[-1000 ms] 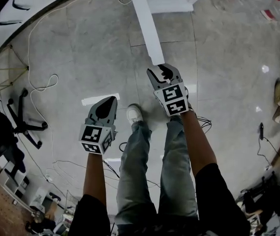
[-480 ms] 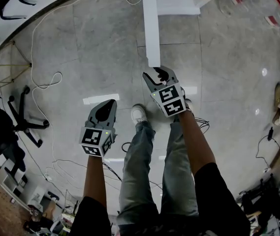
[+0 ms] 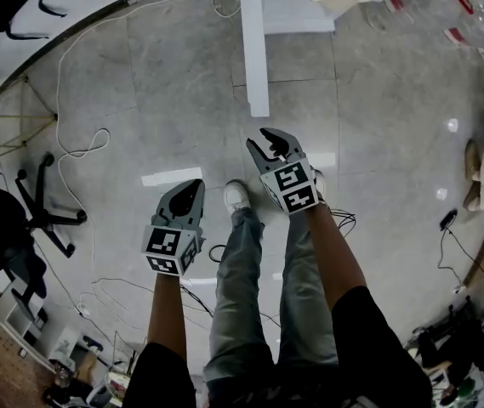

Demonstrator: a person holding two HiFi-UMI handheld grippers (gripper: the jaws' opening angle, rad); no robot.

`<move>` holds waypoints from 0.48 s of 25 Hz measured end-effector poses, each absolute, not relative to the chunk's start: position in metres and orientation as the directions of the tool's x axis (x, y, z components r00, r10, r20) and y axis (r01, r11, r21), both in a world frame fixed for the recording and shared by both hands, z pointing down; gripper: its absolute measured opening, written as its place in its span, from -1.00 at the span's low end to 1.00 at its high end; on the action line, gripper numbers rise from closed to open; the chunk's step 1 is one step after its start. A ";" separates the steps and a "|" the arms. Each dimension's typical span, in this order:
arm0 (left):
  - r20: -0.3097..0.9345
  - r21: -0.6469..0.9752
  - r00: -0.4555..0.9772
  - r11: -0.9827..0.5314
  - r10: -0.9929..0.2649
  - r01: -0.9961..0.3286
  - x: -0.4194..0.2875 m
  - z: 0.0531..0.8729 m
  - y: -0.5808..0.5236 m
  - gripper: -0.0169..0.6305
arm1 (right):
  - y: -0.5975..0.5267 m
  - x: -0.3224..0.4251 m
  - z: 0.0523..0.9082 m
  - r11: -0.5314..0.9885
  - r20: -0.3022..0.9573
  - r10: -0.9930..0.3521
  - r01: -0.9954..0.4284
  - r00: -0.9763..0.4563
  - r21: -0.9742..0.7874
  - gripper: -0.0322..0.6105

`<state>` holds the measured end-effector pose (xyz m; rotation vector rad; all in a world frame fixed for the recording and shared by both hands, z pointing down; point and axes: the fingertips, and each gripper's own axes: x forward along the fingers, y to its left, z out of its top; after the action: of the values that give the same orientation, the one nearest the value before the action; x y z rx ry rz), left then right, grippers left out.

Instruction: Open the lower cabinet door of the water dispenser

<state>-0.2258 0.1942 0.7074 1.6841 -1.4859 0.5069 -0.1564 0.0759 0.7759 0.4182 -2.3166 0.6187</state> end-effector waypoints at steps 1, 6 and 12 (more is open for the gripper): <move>0.746 0.310 0.229 0.022 -0.625 -0.951 -0.223 0.699 0.193 -0.91 | 0.078 -0.151 0.766 0.821 0.693 -0.131 -0.470 -0.709 -0.325 -0.43; 0.723 0.323 0.258 -0.017 -0.641 -0.946 -0.207 0.649 0.172 -0.91 | 0.072 -0.128 0.706 0.783 0.688 -0.201 -0.536 -0.697 -0.315 -0.60; 0.690 0.344 0.300 -0.067 -0.658 -0.937 -0.174 0.584 0.144 -0.91 | 0.047 -0.098 0.624 0.735 0.665 -0.324 -0.622 -0.673 -0.272 -0.76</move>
<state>-0.1739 0.1439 0.5837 1.8019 -1.4343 0.4583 -0.0984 0.0469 0.6236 0.7115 -2.3356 0.6534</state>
